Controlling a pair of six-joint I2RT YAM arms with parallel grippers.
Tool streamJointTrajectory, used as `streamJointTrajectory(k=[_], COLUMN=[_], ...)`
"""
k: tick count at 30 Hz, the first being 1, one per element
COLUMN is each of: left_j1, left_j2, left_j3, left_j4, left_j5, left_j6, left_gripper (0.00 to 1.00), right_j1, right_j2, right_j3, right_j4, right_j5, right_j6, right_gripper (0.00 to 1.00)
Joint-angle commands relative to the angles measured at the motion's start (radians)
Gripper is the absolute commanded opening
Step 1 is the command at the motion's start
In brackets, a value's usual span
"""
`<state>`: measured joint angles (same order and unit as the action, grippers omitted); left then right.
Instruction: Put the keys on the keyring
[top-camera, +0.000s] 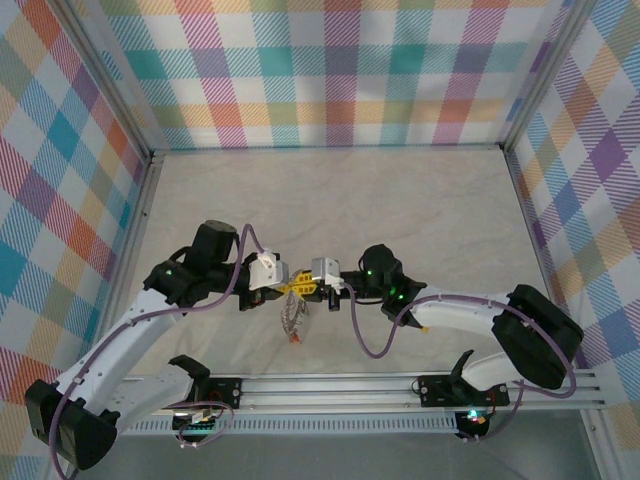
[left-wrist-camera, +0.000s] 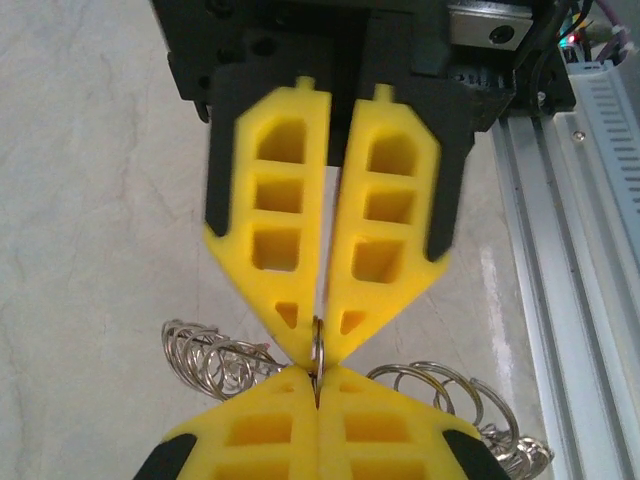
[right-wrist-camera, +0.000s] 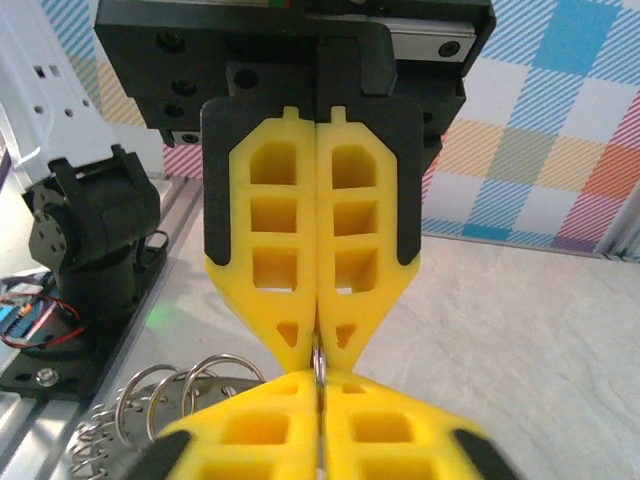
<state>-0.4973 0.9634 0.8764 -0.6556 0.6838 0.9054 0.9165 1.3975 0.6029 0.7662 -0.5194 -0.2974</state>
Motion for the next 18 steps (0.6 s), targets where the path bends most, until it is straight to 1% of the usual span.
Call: streamJointTrajectory(k=[1,3,4,7,8,9,11,13,14,16,18], left_j1=[-0.015,-0.015,-0.015,-0.015,-0.015,-0.017,-0.020,-0.021,-0.023,-0.026,-0.029], left_j2=[-0.020,-0.023,-0.027,-0.037,-0.041,-0.043,-0.047,-0.051,-0.050,-0.049,-0.046], left_j3=[-0.022,-0.029,-0.034,-0.048,-0.054,-0.060,-0.076,-0.088,-0.094,-0.102,-0.106], left_j4=[0.071,0.068,0.069,0.078,0.084,0.091,0.117,0.143,0.152,0.172,0.186], left_j5=[-0.013,-0.041,-0.055,-0.083,-0.088,-0.090,-0.096,-0.096,-0.097,-0.102,-0.097], left_j6=[-0.005,0.007,0.009,0.018,0.020,0.021,0.011,-0.002,-0.005,-0.017,-0.026], left_gripper=[0.00,0.00,0.00,0.00,0.00,0.00,0.00,0.00,0.00,0.00,0.00], right_j1=[0.012,0.011,0.011,0.012,0.011,0.011,0.012,0.010,0.006,-0.018,-0.078], right_j2=[-0.055,-0.105,-0.136,-0.237,-0.273,-0.302,-0.370,-0.425,-0.447,-0.475,-0.487], right_j3=[0.007,-0.020,-0.026,-0.018,-0.014,-0.013,-0.006,0.019,0.040,0.076,0.097], right_j4=[-0.073,-0.108,-0.154,-0.341,-0.407,-0.455,-0.597,-0.768,-0.877,-1.076,-1.256], right_j5=[0.020,0.096,0.140,0.277,0.359,0.451,0.658,0.809,0.880,0.960,0.981], right_j6=[-0.061,-0.066,-0.056,-0.003,0.048,0.106,0.292,0.457,0.555,0.710,0.874], right_gripper=[0.22,0.25,0.29,0.33,0.34,0.35,0.45,0.51,0.52,0.50,0.50])
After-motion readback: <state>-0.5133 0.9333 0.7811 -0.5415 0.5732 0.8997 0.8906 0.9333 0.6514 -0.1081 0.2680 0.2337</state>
